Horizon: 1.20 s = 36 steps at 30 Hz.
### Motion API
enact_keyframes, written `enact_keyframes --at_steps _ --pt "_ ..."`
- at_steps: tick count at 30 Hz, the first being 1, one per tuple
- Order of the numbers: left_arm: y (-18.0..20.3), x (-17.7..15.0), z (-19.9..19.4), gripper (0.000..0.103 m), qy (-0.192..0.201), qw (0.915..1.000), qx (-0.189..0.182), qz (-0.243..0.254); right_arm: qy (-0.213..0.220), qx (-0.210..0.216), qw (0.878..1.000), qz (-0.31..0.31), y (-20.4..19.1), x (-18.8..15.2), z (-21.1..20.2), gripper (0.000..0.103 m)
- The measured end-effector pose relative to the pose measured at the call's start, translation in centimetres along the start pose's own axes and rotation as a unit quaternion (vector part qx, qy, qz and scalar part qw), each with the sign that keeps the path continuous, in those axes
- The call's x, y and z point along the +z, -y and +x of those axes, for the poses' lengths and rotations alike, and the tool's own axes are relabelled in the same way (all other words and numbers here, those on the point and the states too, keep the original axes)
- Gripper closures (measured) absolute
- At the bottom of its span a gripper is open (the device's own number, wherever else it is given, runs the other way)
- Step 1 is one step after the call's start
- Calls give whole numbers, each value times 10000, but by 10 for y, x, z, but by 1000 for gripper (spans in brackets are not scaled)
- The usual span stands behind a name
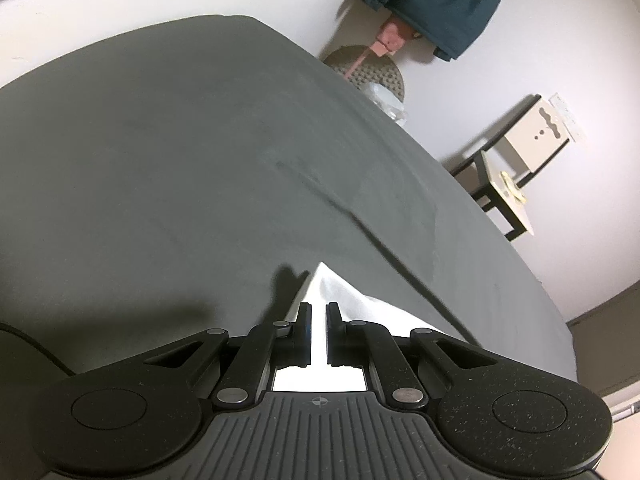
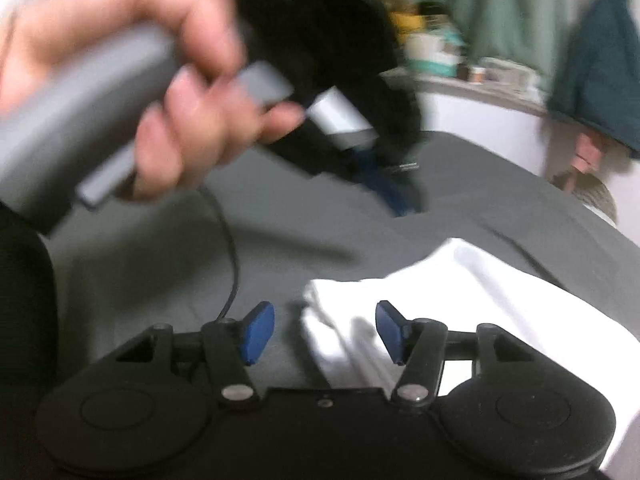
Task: Fold clothes
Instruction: 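Open the right gripper and pull it back from the folded shirt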
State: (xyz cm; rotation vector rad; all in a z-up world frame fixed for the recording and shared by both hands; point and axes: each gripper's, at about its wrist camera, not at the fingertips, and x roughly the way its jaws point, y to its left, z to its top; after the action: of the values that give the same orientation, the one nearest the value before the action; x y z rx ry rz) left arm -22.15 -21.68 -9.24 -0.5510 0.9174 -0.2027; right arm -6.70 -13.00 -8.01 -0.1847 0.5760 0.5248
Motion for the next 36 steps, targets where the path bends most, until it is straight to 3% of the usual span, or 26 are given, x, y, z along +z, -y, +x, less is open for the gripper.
enact_keyframes --at_steps 5,8,10,12,13,14,16,18,20,23,24,29,33,36 --pt "14 -4 3 99 -224 9987 -311 345 124 -782 9885 1290 61 -5 -38 43" --pt "26 -10 14 99 -570 9954 -565 525 288 -787 9670 2406 107 -12 -47 44" --pt "36 -20 23 99 -834 9923 -479 776 311 -757 9523 2941 133 -16 -44 45" --pt "48 -33 33 99 -1143 9835 -57 1400 261 -877 9459 3113 144 -20 -38 55" --pt "55 -39 38 99 -1296 9764 162 1718 245 -937 9428 3189 147 -23 -36 55" --pt "61 -48 42 99 -1383 9658 437 2150 229 -997 9396 3266 151 -26 -34 56" --pt "70 -63 44 99 -1355 9483 625 2802 197 -1116 9329 3417 158 -32 -29 56" --pt "72 -67 43 99 -1334 9441 671 2938 138 -1170 9349 3349 160 -32 -26 55" --pt "66 -61 33 99 -1200 9514 702 2746 95 -1158 9361 3321 157 -29 -30 53" --pt "56 -52 18 99 -981 9620 746 2437 223 -1120 9294 3510 151 -29 -52 38" --pt "53 -49 13 99 -908 9652 761 2333 219 -1111 9292 3519 149 -31 -56 38" --pt "38 -33 -7 99 -629 9781 811 1809 -251 -956 9458 3093 124 -57 -56 38" --pt "34 -33 5 99 -1062 9753 795 1767 -420 -1058 9548 2747 103 -77 -60 38" --pt "31 -31 -2 99 -850 9766 1037 1681 -379 -986 9666 2337 87 -72 -74 38"
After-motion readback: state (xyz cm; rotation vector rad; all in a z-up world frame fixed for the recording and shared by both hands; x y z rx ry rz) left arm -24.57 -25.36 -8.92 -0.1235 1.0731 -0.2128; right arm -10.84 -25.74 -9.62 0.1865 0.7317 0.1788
